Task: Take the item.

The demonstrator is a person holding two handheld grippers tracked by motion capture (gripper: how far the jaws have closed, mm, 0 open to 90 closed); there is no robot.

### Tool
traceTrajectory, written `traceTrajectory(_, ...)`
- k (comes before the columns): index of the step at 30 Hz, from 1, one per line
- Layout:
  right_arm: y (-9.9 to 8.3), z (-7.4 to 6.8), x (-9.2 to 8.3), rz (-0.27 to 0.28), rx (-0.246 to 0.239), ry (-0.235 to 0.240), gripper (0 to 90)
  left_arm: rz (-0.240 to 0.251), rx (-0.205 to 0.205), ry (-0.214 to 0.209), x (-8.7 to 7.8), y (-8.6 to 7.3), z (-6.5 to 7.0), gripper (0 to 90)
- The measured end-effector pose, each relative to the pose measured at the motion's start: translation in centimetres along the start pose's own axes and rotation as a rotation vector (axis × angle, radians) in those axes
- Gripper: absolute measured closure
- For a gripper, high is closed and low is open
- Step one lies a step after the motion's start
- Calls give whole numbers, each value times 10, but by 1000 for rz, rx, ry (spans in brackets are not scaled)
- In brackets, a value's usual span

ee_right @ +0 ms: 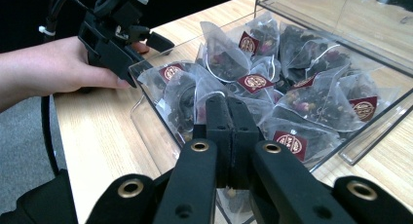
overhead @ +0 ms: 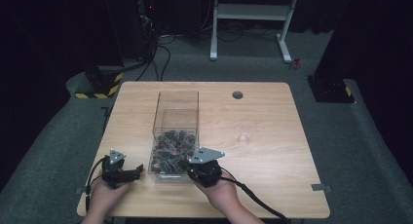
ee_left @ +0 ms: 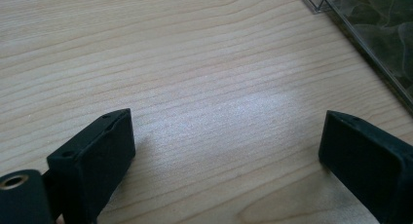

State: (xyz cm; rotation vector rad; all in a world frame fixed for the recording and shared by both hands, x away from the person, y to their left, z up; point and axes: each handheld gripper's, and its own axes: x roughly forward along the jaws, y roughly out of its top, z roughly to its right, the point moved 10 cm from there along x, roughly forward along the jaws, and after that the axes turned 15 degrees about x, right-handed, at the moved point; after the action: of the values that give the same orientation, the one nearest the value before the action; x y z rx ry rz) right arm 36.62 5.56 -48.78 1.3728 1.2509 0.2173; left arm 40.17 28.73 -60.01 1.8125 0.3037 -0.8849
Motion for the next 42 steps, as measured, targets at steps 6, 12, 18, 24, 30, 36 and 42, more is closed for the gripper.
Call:
traceTrajectory(6,4,0,-2,14,-1,6,900,0,0,0,0,0,0,65)
traceTrajectory(12,7,0,-5,27,-2,7,900,0,0,0,0,0,0,65)
traceTrajectory(18,13,1,-10,54,3,6,900,0,0,0,0,0,0,64)
traceTrajectory(24,19,2,-16,79,5,2,900,0,0,0,0,0,0,64)
traceTrajectory(30,23,5,-24,100,8,-7,900,0,0,0,0,0,0,64)
traceTrajectory(36,25,7,-29,113,2,-11,900,-1,5,1,0,0,0,65)
traceTrajectory(42,26,8,-34,124,5,-16,900,-1,5,1,0,0,0,64)
